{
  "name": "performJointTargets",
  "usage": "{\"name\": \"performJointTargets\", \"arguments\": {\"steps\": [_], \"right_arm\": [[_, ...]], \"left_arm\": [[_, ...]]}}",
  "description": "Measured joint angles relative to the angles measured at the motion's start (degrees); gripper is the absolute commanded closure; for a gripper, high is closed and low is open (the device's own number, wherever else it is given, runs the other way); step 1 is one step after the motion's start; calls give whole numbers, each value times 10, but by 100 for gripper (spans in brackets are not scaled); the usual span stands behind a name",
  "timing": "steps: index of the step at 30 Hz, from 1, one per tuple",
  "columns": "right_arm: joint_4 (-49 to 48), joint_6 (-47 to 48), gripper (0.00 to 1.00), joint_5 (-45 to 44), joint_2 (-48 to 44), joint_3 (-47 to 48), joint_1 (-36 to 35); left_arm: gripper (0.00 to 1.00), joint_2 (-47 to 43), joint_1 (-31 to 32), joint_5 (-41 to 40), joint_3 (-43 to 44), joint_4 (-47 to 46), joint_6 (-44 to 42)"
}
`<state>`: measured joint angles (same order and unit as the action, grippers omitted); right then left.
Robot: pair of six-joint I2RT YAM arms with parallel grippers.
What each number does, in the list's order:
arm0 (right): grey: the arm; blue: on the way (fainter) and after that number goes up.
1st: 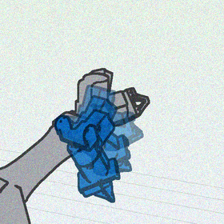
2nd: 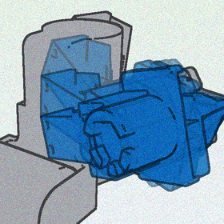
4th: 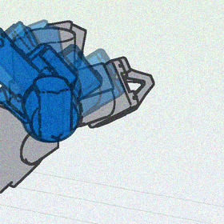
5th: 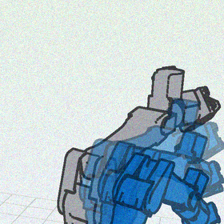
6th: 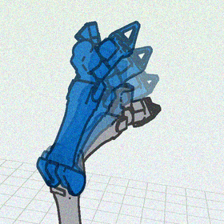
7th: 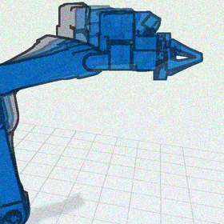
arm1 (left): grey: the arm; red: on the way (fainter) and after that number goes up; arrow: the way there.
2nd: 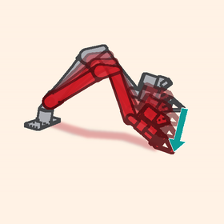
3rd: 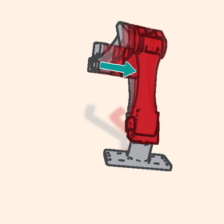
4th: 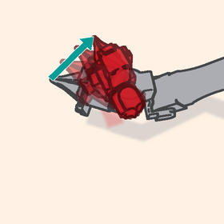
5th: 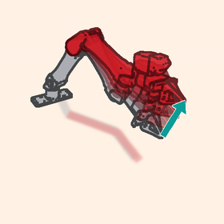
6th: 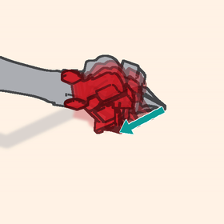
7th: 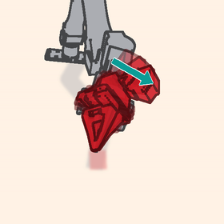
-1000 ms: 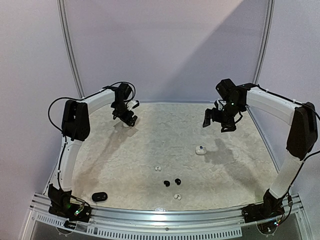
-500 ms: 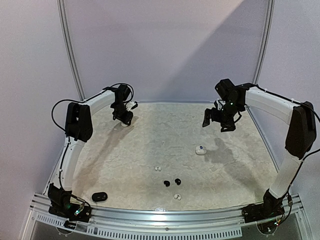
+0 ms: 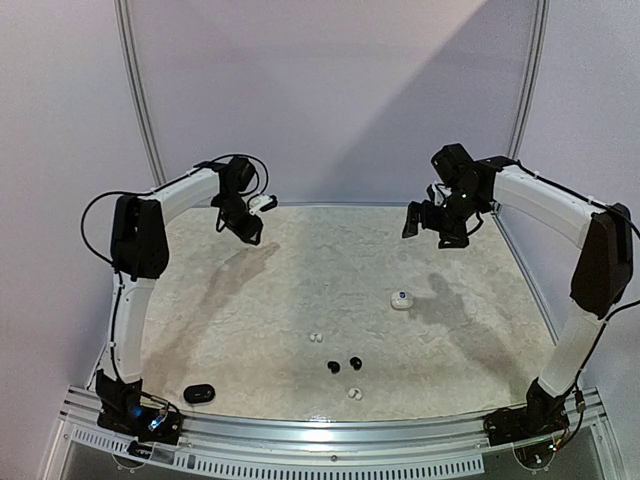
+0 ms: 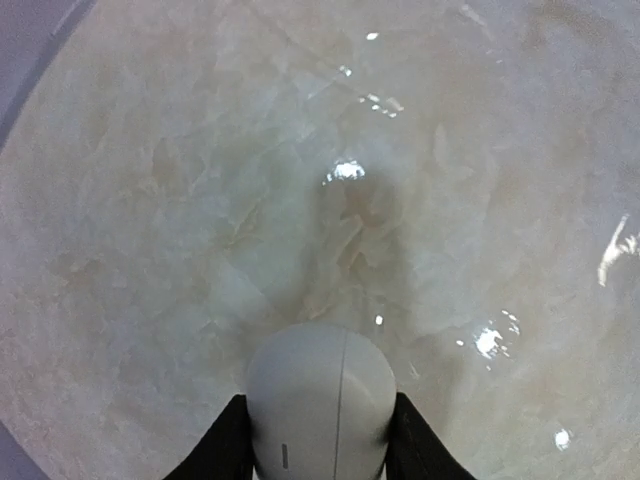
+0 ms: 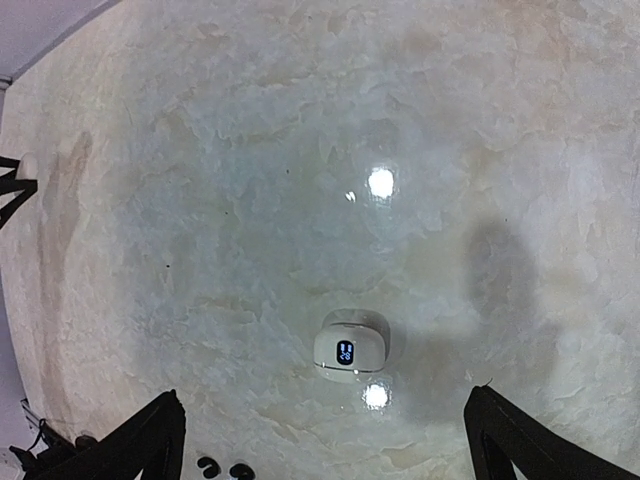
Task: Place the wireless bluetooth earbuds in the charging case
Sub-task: Pick up the charging case from the corner of the board, then pass from the left arm to the right
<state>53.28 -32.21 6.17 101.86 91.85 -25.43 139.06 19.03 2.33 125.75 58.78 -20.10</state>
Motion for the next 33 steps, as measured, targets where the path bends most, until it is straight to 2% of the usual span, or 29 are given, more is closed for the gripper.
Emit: {"name": "performJointTargets", "arguments": {"steps": [5,10,14,17,23,28,33], "right_arm": [[-29,11,2,1,-20,5,0],[-88,19,5,25,-63,5,-2],[-130,24,6,48,-80,28,-20],[-149,30,7,50,-80,69,-60],[-200,45,10,51,-82,90,-176],[-247,42,17,69,-82,85,-239],[-300,28,25,101,-72,81,-268]], "left_arm": [[96,-134,32,5,-40,7,-87],[95,-310,97,-2,-88,9,-186],[95,-454,163,-20,-177,-10,-264],[96,-544,214,-31,-273,-61,-315],[97,-632,273,-48,-420,-176,-374],[96,-679,295,-56,-480,-247,-415],[96,-701,295,-56,-496,-285,-440]]}}
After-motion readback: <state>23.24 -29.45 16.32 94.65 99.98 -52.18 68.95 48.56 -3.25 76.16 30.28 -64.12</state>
